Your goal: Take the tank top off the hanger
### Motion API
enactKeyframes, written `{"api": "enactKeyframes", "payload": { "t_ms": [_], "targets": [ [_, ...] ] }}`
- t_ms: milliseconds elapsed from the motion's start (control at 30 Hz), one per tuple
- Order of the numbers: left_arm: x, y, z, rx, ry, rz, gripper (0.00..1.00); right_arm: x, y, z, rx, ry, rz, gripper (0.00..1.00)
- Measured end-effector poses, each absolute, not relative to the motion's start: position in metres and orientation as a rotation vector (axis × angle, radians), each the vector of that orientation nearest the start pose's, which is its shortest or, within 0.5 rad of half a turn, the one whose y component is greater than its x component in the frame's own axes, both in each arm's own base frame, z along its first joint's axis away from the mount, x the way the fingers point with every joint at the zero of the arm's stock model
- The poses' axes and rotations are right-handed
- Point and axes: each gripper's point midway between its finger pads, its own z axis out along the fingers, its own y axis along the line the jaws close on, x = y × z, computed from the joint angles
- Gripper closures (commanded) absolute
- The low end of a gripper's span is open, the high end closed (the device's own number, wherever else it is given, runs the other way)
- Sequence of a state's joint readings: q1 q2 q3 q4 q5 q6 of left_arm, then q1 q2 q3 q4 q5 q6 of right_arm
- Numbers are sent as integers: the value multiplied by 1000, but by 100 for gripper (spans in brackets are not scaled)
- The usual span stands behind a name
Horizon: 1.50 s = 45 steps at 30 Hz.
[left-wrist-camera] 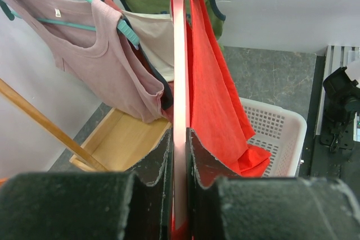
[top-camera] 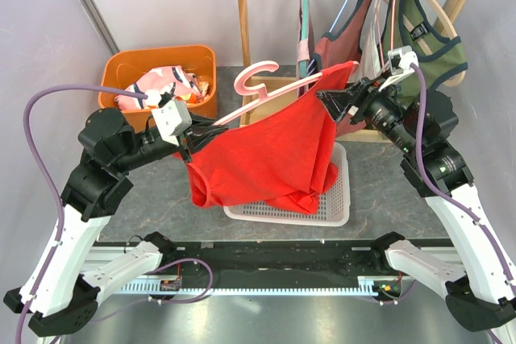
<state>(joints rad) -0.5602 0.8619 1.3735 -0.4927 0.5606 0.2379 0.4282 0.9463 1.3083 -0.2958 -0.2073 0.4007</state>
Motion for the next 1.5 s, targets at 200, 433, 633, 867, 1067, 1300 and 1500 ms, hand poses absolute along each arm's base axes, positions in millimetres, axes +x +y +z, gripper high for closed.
{"api": "enactKeyframes", "payload": {
  "t_ms": [200,433,633,867,1067,1300,1500],
  "targets": [
    [177,-211,449,1010,1240,-686,98,264,184,453,-196,1536,857,40],
    [177,-211,449,1010,1241,-686,98,260,188,461,-192,1513,909,90],
    [178,-211,449,1008,1242,-682,98,258,190,463,-188,1510,935,100],
    [181,-210,438,1014,1257,-666,98,251,182,475,-158,1507,921,100],
    [178,-204,427,1020,1259,-636,98,247,150,505,-23,1450,819,100],
    [169,-195,433,1011,1221,-613,98,273,117,480,201,1533,633,100],
    [162,-193,433,1018,1213,-618,98,292,104,447,325,1627,508,100]
  ]
}}
